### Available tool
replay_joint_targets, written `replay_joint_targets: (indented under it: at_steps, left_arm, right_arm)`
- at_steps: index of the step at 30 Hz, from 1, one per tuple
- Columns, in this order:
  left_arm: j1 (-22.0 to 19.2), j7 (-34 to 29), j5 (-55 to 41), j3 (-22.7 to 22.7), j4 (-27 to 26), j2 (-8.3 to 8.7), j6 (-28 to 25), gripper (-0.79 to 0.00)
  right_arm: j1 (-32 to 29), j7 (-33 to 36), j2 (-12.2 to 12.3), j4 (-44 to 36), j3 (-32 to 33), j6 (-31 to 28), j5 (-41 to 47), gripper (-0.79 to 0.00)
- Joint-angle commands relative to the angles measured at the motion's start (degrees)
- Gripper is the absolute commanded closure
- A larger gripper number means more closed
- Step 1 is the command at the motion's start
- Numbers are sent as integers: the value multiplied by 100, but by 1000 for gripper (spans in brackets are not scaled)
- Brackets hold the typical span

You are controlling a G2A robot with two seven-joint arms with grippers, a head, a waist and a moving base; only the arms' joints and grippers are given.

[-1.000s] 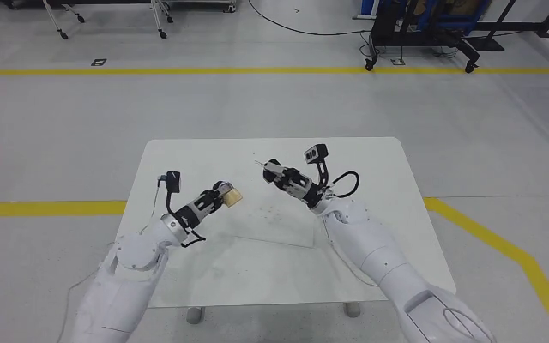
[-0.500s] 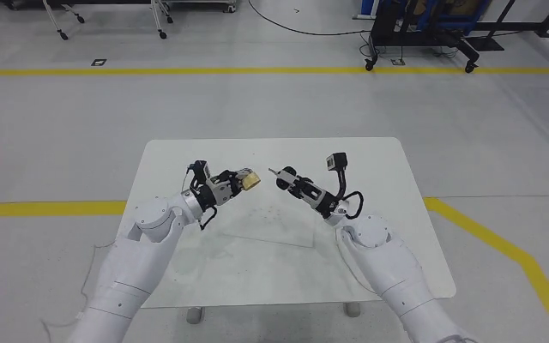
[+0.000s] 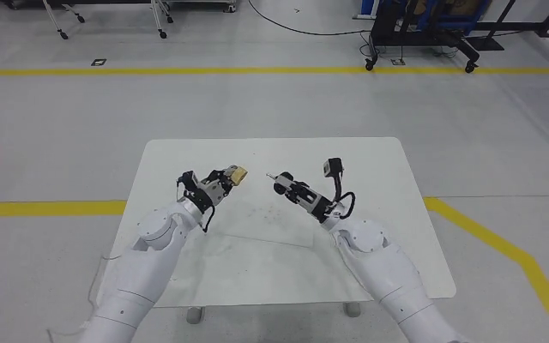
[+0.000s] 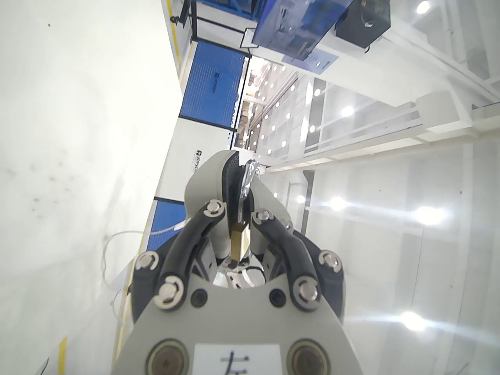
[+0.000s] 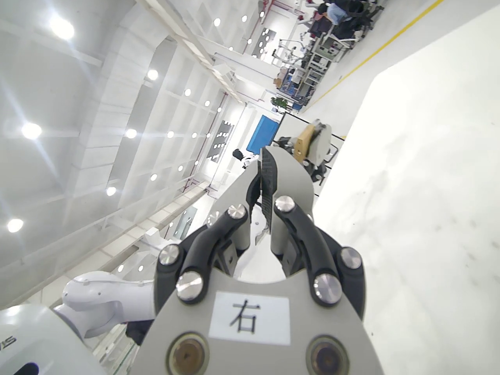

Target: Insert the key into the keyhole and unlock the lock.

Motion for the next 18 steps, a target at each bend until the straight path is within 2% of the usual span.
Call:
replay_joint_targets:
  at_steps: [1,8,18]
  left_arm:
    - [-63,155,389,144,-11,-25,-197,0]
    - [18,783,1380,197,-231,-45,-846,0]
    - [229,866,1788,122,-483,-48,-831,0]
  right_arm:
    - [5,-142,-14,-33,-56,355,-29,0]
    - [-42,-612,-82,-145,-327,784,-230,0]
    - [-23,-882,-152,-266,-562,810,-382,0]
